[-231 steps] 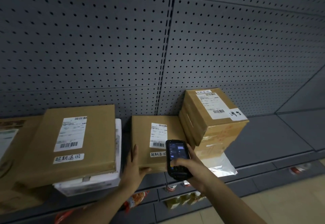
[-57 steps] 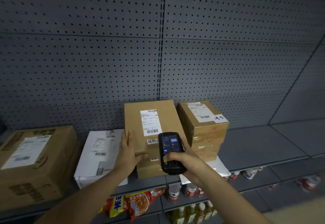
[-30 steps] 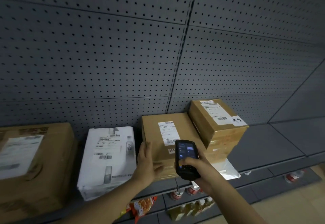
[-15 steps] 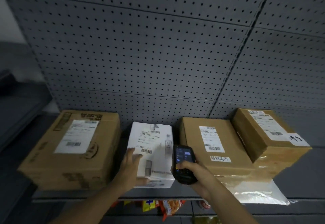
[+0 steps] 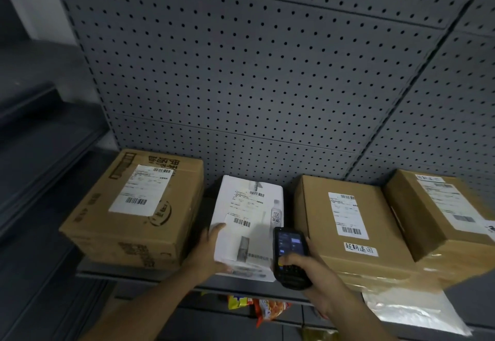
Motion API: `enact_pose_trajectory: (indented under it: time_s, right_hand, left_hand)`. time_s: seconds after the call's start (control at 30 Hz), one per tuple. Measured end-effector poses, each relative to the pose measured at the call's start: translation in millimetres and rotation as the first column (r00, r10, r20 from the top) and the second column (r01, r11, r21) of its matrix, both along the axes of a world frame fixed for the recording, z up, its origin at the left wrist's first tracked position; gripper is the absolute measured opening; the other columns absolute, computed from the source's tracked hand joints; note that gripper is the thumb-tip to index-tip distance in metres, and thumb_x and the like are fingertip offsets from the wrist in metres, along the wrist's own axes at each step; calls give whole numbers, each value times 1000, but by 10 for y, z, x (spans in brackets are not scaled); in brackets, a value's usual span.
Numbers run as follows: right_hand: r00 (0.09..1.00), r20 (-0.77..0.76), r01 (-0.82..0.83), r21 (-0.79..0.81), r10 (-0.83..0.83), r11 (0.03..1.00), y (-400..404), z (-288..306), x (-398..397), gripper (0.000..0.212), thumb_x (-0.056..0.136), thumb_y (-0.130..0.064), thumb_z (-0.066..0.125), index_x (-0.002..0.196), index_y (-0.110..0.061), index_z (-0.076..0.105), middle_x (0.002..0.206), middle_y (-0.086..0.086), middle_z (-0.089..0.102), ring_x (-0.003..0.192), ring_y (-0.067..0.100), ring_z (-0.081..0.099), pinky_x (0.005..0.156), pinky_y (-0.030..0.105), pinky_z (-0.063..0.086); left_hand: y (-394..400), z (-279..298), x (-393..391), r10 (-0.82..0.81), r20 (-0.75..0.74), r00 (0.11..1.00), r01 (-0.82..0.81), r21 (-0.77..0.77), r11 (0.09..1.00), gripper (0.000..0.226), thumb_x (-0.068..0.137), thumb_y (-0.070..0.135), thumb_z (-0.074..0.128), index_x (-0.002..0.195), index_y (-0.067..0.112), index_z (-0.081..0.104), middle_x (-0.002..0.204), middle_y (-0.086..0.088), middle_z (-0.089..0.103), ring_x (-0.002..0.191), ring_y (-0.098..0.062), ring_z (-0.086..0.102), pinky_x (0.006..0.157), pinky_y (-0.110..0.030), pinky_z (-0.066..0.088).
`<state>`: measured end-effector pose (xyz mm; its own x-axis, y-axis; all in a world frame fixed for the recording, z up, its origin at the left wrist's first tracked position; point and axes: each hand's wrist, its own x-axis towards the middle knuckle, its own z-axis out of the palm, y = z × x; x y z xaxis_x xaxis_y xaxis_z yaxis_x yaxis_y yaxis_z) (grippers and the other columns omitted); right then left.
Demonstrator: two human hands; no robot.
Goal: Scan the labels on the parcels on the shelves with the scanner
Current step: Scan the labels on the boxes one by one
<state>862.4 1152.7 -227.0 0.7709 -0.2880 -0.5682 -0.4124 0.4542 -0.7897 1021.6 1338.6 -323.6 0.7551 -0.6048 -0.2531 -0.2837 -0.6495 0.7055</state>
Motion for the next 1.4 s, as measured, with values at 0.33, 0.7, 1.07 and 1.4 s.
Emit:
enact_pose_trajectory:
  time_s: [0.33, 0.7, 1.07, 1.4]
  right_hand:
    - [999, -21, -42, 8, 42, 999, -95, 66, -88, 77, 56, 2, 78, 128, -5, 54, 118, 32, 66, 92, 38, 67, 61, 37, 57]
    - [981, 115, -160, 3, 158, 987, -100, 553, -243, 76, 59, 2, 76, 132, -9, 54, 117, 24, 70, 97, 34, 70, 66, 35, 59]
    - [883, 363, -311, -22, 297, 950, 161, 1258, -426, 68, 58, 7, 71, 120, -20, 63, 106, 21, 73, 96, 38, 69, 79, 40, 56]
    - [779, 441, -446, -109, 446, 888, 378, 1771, -435, 66, 64, 7, 67, 123, -21, 61, 97, 20, 74, 80, 33, 72, 65, 33, 60]
  left_hand:
    - [46, -41, -338, 158, -20, 987, -159, -94, 983, 112, 62, 24, 87, 148, 30, 16, 155, 4, 11, 141, -17, 23, 114, -39, 33]
    - [-68, 342, -722, 243, 168, 955, -209, -197, 958, 106, 70, 26, 82, 143, 40, 6, 155, 2, 5, 143, -15, 21, 116, -33, 28]
    - [100, 1073, -795, 472, 458, 753, -266, -445, 855, 104, 69, 10, 82, 144, 43, 16, 158, -2, 4, 141, -16, 22, 109, -38, 36]
    - [166, 1516, -808, 558, 479, 677, -337, -473, 814, 95, 78, 14, 75, 147, 37, 13, 159, 9, -6, 139, -19, 29, 101, -41, 47]
